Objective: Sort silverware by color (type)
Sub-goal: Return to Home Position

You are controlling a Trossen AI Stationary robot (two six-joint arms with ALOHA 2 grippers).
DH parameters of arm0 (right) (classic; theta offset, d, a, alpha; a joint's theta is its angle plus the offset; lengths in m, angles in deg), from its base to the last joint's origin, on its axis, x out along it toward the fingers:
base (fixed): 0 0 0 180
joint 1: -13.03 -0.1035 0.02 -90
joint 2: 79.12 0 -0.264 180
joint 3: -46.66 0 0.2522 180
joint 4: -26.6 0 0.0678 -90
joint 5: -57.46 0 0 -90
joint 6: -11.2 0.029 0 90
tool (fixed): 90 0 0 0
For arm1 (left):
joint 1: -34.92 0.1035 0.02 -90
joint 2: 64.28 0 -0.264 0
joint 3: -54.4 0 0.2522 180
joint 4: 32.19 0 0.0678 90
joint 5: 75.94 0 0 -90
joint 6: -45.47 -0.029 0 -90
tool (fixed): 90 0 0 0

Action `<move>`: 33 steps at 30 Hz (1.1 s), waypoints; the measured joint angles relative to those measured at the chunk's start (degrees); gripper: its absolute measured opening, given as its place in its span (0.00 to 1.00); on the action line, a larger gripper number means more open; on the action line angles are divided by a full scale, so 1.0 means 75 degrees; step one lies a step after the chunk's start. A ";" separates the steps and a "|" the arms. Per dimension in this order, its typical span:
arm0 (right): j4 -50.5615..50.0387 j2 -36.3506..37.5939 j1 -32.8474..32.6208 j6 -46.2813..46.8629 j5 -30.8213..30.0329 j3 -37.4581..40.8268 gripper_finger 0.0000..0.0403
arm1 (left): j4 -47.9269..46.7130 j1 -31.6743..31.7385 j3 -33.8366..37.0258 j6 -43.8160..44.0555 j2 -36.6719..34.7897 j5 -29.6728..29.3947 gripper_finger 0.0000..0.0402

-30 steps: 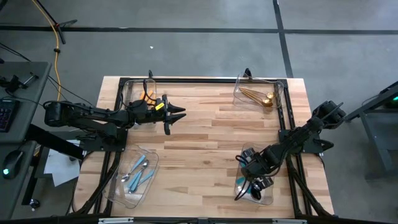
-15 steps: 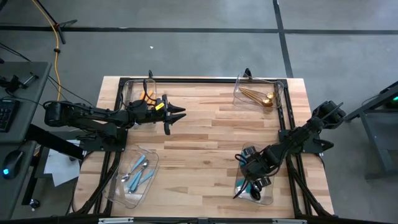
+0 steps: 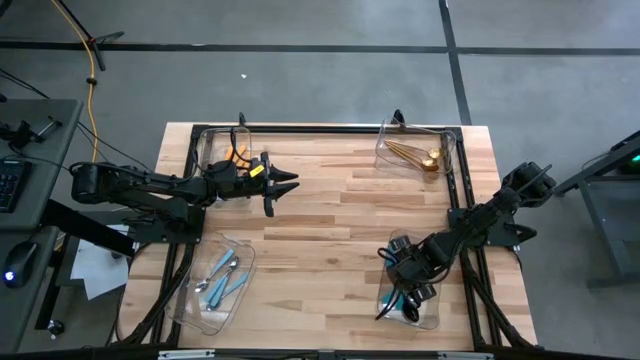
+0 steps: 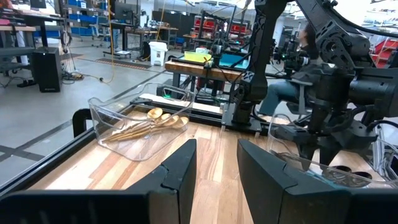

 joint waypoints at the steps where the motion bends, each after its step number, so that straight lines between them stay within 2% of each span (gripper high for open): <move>1: 0.0033 0.0000 0.0000 0.0003 0.0000 0.0000 0.50 | 0.0000 -0.0002 0.0000 -0.0001 0.0002 0.0000 0.26; 23: 0.0085 0.0037 0.0000 0.0388 0.0003 -0.0003 0.50 | 0.0000 0.0000 0.0000 0.0004 0.0001 0.0000 0.26; 28: 0.0050 0.0455 0.0000 0.0501 -0.0004 -0.0003 0.50 | 0.0000 -0.0002 0.0000 0.0004 -0.0001 0.0000 0.26; 33: -0.0295 0.1310 -0.0003 0.1100 -0.0219 -0.0003 0.50 | 0.0000 -0.0001 0.0000 0.0001 0.0001 0.0000 0.26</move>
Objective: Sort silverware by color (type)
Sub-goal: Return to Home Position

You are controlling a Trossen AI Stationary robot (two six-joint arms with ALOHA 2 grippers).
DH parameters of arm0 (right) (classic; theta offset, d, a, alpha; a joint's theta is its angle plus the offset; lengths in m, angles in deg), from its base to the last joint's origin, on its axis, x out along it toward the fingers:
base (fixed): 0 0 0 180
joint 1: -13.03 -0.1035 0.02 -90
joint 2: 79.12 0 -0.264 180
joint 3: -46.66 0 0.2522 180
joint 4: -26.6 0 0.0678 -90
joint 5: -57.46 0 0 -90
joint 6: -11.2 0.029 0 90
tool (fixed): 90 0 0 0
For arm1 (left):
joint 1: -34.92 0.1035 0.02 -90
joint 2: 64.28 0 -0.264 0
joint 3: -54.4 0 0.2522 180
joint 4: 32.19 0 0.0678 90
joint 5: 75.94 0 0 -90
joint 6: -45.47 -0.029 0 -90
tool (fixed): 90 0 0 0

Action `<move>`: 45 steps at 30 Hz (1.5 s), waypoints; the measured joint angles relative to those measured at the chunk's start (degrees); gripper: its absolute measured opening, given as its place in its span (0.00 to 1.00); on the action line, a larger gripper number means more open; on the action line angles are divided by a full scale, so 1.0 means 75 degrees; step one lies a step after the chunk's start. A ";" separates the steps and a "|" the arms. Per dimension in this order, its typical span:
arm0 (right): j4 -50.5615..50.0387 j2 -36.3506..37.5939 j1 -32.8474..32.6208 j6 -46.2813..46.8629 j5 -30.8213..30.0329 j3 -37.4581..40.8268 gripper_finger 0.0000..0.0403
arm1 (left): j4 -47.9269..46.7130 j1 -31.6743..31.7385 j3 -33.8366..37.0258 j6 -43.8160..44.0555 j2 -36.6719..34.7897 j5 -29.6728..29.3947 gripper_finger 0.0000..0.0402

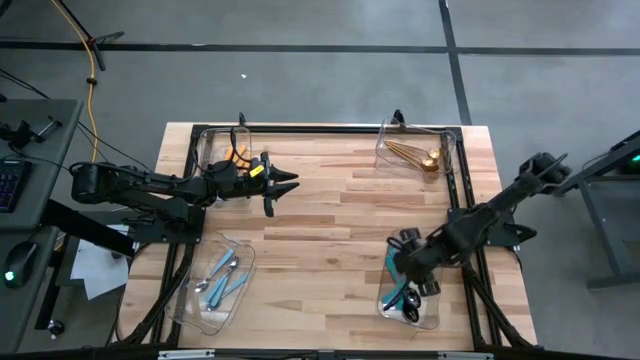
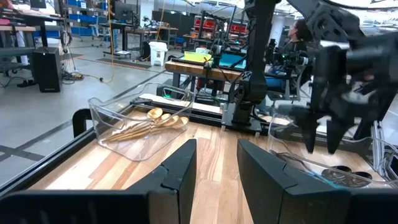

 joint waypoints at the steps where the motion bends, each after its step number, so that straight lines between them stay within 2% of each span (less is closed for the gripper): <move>1: -0.0075 0.0200 0.0003 0.0158 -0.0005 0.0000 0.50 | 0.0000 -0.0001 0.0000 0.0003 -0.0002 0.0000 0.26; 6: -0.0225 0.1276 0.0000 0.0913 -0.0306 0.0000 0.50 | 0.0000 0.0002 0.0000 0.0000 -0.0002 0.0000 0.26; 13: -0.0199 0.2709 -0.0003 0.1372 -0.1175 -0.0003 0.50 | 0.0000 0.0002 0.0000 0.0000 -0.0002 0.0000 0.26; 20: -0.0077 0.3346 -0.0003 0.1306 -0.1954 -0.0003 0.50 | -0.0089 0.0001 0.0000 0.0185 0.0001 0.0001 0.26; 23: -0.0066 0.3300 -0.0003 0.1307 -0.1989 -0.0003 0.50 | -0.0184 0.0000 0.0000 0.0189 0.0000 0.0000 0.26; 26: 0.0351 0.3023 0.0032 0.1094 -0.2776 -0.0003 0.50 | -0.0181 -0.0001 0.0000 0.0189 -0.0001 0.0000 0.26; 29: 0.1570 0.2643 0.0245 0.0378 -0.3866 -0.0003 0.50 | -0.0173 0.0001 0.0000 0.0198 -0.0001 0.0000 0.26; 33: 0.3204 0.2080 0.0739 -0.1062 -0.4398 -0.0006 0.50 | -0.0156 0.0000 0.0000 0.0204 -0.0001 0.0000 0.26; 40: 0.4538 0.0992 0.2082 -0.2418 -0.4482 -0.0006 0.50 | -0.0160 0.0000 0.0000 0.0201 0.0000 0.0000 0.26; 45: 0.5669 0.0565 0.3244 -0.3346 -0.3167 -0.0006 0.50 | -0.0021 0.0000 0.0000 0.0195 -0.0001 -0.0002 0.26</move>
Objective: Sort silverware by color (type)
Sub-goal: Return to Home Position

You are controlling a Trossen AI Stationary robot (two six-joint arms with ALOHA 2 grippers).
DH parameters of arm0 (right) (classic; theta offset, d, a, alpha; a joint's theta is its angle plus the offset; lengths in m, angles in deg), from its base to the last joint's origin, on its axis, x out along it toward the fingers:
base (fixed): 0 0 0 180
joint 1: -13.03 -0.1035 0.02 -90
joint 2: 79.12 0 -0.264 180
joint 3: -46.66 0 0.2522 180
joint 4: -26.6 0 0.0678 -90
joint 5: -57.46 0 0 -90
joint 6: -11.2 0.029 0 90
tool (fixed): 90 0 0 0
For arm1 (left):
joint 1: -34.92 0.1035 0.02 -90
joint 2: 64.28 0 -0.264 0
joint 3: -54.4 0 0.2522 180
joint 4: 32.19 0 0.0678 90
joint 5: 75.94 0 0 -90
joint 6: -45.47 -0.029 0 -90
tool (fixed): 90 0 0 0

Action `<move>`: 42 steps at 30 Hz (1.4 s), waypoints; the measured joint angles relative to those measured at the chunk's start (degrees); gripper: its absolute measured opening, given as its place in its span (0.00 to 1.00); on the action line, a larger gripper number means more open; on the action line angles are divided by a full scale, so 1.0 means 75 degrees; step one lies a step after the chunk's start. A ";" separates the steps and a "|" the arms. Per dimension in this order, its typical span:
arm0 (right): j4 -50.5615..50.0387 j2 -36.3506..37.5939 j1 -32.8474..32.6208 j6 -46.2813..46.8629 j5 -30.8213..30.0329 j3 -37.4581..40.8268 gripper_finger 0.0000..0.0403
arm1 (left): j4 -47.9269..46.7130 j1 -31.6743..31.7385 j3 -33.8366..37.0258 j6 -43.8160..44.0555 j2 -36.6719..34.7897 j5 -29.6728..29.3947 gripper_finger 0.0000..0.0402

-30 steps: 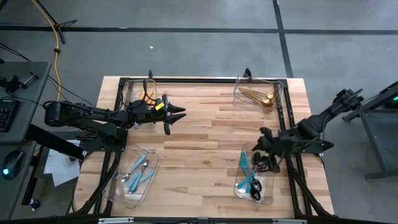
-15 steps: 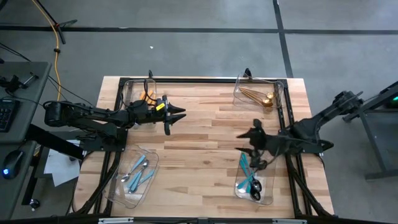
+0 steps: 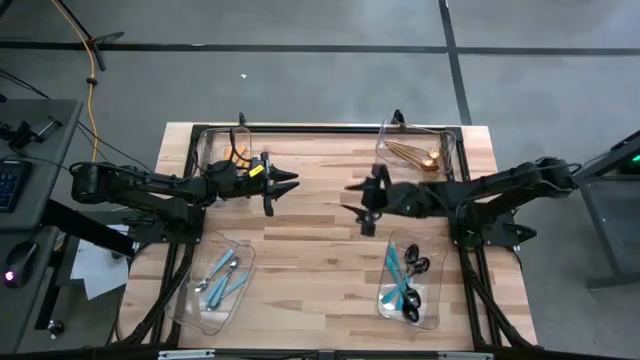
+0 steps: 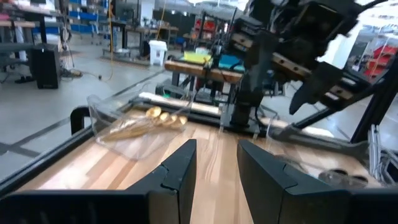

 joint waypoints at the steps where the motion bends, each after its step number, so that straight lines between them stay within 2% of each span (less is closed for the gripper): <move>1: 0.0289 -0.0014 0.0201 -0.0200 0.0271 0.0000 0.50 | 0.0099 0.0001 0.0000 0.0000 0.0001 0.0002 0.26; 5: 0.1041 0.0118 0.0893 -0.0680 0.1022 0.0000 0.50 | 0.0283 0.0000 0.0000 -0.0165 0.0001 0.0002 0.26; 9: 0.1751 0.0178 0.1477 -0.0854 0.2228 0.0000 0.50 | 0.0252 0.0000 0.0000 -0.0623 -0.0129 0.0003 0.26; 13: 0.2361 -0.0072 0.1989 -0.1088 0.3453 0.0083 0.50 | -0.0038 0.0002 0.0000 -0.0959 -0.0645 0.0329 0.26; 14: 0.2876 -0.0174 0.2113 -0.1115 0.3654 0.0256 0.50 | -0.0151 0.0002 -0.0002 -0.1049 -0.0800 0.0425 0.26; 19: 0.6395 -0.0709 0.2561 -0.0824 0.3776 0.1836 0.50 | -0.1065 -0.0003 0.0000 -0.1222 -0.1496 0.0530 0.26; 23: 0.7889 -0.0824 0.2822 -0.0414 0.3626 0.2641 0.50 | -0.1057 -0.0003 0.0159 -0.1516 -0.1592 0.0530 0.26; 28: 0.7523 -0.0822 0.2909 -0.0330 0.3720 0.2619 0.50 | 0.0096 0.0011 0.0559 -0.1922 -0.1328 0.0509 0.26; 31: 0.7157 -0.0827 0.2908 -0.0185 0.4363 0.2348 0.50 | 0.0508 0.0011 0.0574 -0.1830 -0.1209 0.0696 0.26; 36: 0.7038 -0.0824 0.2905 0.0554 0.5788 0.1956 0.50 | 0.0477 0.0013 0.0574 -0.1364 -0.1108 0.0987 0.26; 42: 0.6815 -0.0824 0.2905 0.1039 0.5988 0.1798 0.50 | 0.0471 0.0002 0.0574 -0.1165 -0.1111 0.0987 0.26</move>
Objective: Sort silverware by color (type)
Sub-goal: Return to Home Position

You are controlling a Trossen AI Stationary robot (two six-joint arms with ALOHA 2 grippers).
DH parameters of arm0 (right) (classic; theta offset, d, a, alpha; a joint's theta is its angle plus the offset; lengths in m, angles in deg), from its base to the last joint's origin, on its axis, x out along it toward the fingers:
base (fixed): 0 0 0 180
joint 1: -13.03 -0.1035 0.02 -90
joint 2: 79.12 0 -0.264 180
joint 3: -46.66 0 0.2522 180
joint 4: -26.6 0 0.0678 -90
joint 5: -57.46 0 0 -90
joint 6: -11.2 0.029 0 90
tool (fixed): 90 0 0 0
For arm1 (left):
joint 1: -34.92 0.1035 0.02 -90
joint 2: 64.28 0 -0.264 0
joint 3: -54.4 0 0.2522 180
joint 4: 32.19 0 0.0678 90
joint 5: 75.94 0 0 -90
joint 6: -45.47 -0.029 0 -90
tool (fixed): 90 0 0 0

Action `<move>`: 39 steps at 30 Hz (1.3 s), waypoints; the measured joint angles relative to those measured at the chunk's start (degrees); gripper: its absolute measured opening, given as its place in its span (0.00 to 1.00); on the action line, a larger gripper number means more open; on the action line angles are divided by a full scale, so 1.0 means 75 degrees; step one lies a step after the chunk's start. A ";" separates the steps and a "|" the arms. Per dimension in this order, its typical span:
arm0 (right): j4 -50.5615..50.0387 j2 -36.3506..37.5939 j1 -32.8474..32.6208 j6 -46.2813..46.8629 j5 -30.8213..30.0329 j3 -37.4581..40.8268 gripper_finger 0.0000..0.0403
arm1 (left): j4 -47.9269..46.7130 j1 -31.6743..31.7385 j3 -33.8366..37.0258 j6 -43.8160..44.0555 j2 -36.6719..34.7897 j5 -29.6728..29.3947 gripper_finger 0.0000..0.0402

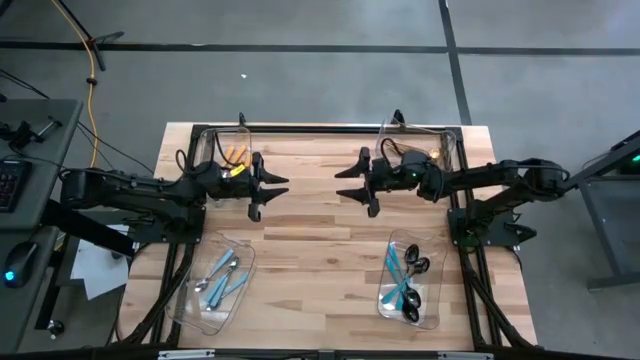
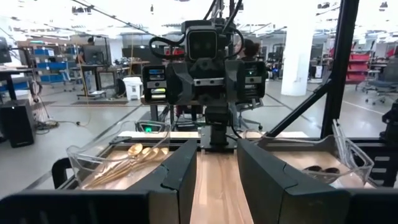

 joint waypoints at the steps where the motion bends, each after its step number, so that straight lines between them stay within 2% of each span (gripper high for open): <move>1: -0.0043 -0.0003 0.0000 -0.0001 -0.0001 0.0000 0.50 | 0.0008 0.0000 0.0000 0.0062 0.0000 0.0000 0.26; 18: -0.0473 -0.0003 0.0000 -0.0021 -0.0003 -0.0003 0.48 | 0.0020 0.0000 0.0000 -0.0049 0.0000 -0.0041 0.26; 23: -0.0476 -0.0003 0.0003 -0.0192 -0.0132 -0.0003 0.35 | 0.0020 0.0000 0.0000 -0.0053 0.0000 -0.0087 0.26; 30: -0.0622 0.0000 0.0003 -0.0408 -0.0428 -0.0003 0.04 | 0.0020 0.0000 0.0000 -0.0041 0.0000 -0.0090 0.26; 39: -0.0744 0.0000 0.0003 -0.0498 -0.0431 0.0000 0.01 | 0.0068 0.0000 0.0000 0.0229 -0.0003 -0.0099 0.26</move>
